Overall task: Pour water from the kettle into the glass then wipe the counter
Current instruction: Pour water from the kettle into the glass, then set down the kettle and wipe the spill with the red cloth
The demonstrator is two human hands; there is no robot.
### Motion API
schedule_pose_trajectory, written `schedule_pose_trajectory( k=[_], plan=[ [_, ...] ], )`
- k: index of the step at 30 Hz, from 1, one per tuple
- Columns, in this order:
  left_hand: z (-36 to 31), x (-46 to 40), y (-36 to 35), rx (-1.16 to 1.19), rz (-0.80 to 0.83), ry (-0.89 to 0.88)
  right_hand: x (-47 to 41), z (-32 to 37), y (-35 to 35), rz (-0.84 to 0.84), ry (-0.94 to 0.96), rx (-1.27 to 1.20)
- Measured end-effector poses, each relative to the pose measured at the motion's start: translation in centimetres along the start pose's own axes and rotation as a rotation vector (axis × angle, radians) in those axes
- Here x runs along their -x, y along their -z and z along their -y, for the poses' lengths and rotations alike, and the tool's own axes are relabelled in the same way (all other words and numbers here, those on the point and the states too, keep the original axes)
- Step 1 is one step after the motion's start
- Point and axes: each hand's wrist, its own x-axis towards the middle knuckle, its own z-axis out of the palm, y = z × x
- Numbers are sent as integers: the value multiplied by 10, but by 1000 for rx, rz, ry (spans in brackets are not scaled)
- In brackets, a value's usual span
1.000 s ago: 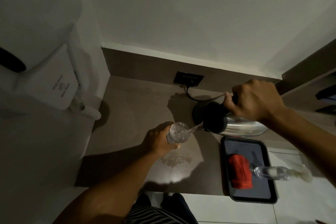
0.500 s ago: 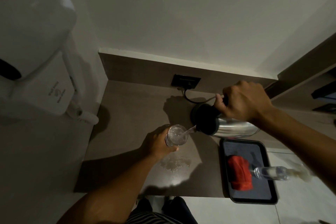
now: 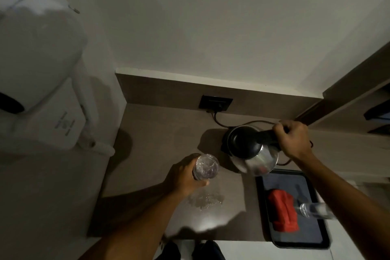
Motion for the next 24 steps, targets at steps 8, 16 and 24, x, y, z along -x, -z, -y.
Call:
schedule_pose_trajectory(
  k=[8, 16, 24],
  plan=[
    [-2, -1, 4, -44, -4, -17, -16, -55, -13, -243, -342, -355],
    [-1, -5, -3, -14, 1, 3, -25, -83, -24, -295, -479, -462],
    [4, -7, -10, 12, 17, 15, -26, -94, -15, -157, -416, -446]
  ],
)
